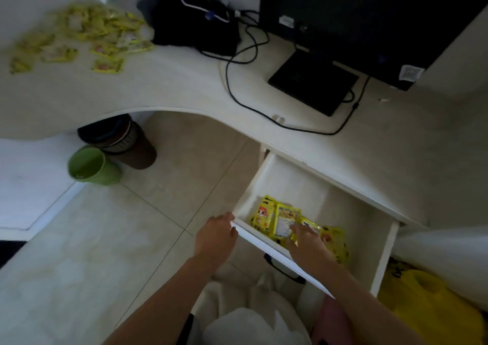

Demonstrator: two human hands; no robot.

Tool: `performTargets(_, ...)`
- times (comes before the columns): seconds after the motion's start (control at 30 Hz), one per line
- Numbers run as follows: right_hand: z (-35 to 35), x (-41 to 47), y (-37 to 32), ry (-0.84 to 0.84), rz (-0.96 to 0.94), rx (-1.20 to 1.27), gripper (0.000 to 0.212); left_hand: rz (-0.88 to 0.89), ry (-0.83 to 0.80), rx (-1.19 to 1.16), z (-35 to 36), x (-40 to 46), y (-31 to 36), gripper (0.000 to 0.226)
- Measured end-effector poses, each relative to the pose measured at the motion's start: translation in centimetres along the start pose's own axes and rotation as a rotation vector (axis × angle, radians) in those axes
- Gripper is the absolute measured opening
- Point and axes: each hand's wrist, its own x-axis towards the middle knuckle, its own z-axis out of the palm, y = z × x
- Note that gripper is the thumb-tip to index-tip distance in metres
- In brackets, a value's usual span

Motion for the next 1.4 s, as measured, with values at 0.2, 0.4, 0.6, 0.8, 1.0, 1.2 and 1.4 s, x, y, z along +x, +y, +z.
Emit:
performTargets(0.2, 3.0, 1.0, -7.5, -0.025, -0.202, -0.216, 0.041, -0.087, 0.084, 0.038, -2.6, -2.3, -7.3, 0.032)
performTargets(0.4, 6.7, 2.3, -16.5, -0.019, -0.349, -0.363, 0.032, -0.172, 0.173, 0.003, -6.5, -3.5, -15.8, 0.034)
performTargets(0.6, 10.6, 3.5, -25.5, -0.084, -0.394, -0.333, 0.032, -0.221, 0.237, -0.003, -10.7, -3.1, -24.7, 0.033)
performTargets(0.8, 12.4, 5.9, -32.4, -0.061, -0.436, -0.339, 0.037, -0.254, 0.291, -0.013, -14.8, -0.1, -30.1, 0.031)
performTargets(1.0, 11.6, 10.2, -38.9, -0.012, -0.485, -0.345, 0.028, -0.26, 0.336, -0.02, -19.3, 5.0, -33.2, 0.03)
performTargets(1.2, 9.5, 16.0, -45.2, 0.008, -0.56, -0.341, 0.032, -0.289, 0.388, -0.018, -23.7, 11.1, -35.0, 0.029)
performTargets(1.4, 6.9, 22.2, -51.6, -0.027, -0.607, -0.393, 0.037, -0.337, 0.425, -0.068, -27.7, 16.9, -36.4, 0.03)
